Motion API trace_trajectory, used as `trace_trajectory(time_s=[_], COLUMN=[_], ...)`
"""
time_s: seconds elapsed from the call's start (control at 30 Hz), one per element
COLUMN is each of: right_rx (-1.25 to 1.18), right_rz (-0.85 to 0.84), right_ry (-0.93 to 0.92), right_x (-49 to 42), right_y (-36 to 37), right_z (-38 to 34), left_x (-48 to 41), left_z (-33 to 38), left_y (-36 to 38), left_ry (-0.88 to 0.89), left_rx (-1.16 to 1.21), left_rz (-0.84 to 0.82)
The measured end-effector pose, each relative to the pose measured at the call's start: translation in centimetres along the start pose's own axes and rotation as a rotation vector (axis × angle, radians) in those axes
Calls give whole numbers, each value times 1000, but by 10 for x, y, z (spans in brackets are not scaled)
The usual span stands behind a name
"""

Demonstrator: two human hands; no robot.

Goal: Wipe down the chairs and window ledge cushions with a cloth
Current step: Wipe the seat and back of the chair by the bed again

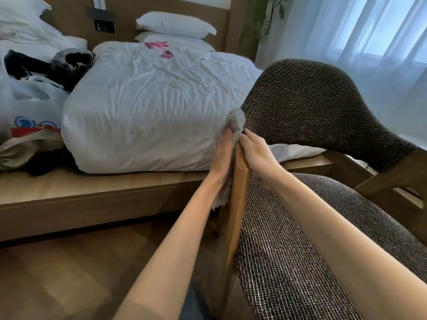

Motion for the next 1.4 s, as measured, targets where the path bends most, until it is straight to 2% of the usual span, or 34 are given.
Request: trace_trajectory(time_s=[0.1,0.23,0.47,0.7,0.8,0.9,1.07,1.13,1.3,1.4], right_rx=[25,38,65,-5,-64,-119,-199,-203,-272,-305], right_rz=[8,20,32,-10,13,26,37,37,14,11], right_ry=[-2,-11,11,52,68,74,79,85,119,105], right_x=[-1,2,4,11,14,17,20,21,20,18], right_y=[0,-1,-2,1,-1,-2,-4,-4,0,2], right_z=[-1,-1,-4,-4,-1,0,-1,-3,0,3], left_x=[-9,1,33,84,91,100,115,110,85,50], left_z=[-5,-17,-23,-27,-52,-89,-114,-97,-23,-17], left_y=[0,-4,-6,-11,-10,-5,-4,-5,-7,-4], left_ry=[4,4,-79,-17,-115,-297,-427,-362,-23,-52], left_rx=[-54,-13,30,-30,-63,-19,19,2,-52,-18], left_rz=[33,75,20,-26,-8,-68,-49,-21,61,63])
Point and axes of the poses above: each hand's wrist, its own x-axis away from the middle knuckle, its own y-axis out of the palm, z = x × y, the point moved 7 cm from there along -x, towards the middle knuckle, and after that the axes turned 9 degrees about -x, right-handed, at the moved point
